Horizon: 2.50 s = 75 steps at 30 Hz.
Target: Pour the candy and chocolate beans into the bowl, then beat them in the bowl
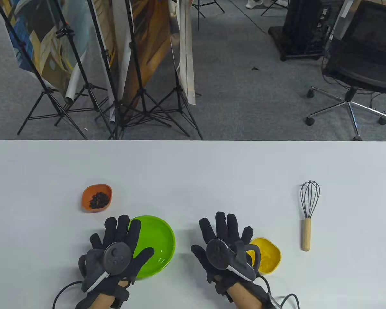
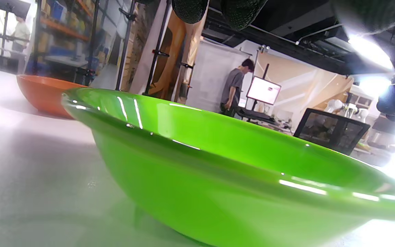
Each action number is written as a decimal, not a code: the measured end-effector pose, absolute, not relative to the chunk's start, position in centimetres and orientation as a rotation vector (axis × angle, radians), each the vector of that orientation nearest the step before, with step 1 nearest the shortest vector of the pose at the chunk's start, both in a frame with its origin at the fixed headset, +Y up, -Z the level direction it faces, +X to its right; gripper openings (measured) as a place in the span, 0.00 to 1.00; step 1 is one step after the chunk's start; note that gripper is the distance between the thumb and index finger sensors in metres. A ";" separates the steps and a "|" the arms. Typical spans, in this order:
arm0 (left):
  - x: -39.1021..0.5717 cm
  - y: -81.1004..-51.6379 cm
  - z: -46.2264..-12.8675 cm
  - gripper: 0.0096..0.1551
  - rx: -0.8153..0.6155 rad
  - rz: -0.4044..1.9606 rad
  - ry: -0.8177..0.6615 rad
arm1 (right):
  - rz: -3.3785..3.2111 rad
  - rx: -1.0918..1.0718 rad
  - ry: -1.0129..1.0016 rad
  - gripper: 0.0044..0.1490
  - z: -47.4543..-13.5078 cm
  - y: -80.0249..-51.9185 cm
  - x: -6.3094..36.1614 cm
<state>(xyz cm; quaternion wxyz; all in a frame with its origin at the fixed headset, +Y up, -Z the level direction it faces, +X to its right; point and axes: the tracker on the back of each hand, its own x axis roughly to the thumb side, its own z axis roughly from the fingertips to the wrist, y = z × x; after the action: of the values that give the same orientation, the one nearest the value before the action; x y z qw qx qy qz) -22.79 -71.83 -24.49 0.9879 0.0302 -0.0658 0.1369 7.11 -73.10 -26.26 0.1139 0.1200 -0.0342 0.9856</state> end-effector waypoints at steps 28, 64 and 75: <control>-29.6 -71.3 -25.4 0.52 0.038 0.256 0.203 | 2.791 0.302 -0.063 0.51 -25.9 -73.3 8.6; -22.6 -75.5 -36.4 0.28 -0.291 0.932 0.269 | 2.806 0.245 -0.199 0.51 -25.4 -72.0 10.4; -19.0 -77.5 -40.7 0.29 -0.349 0.904 0.293 | 2.820 0.228 -0.177 0.51 -25.7 -72.5 10.9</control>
<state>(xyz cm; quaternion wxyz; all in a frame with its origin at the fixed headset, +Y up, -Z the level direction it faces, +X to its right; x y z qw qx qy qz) -18.97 -77.52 -40.67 0.8746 -0.1672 0.1403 0.4329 10.85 -72.53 -25.73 0.1526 0.0796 -0.0619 0.9831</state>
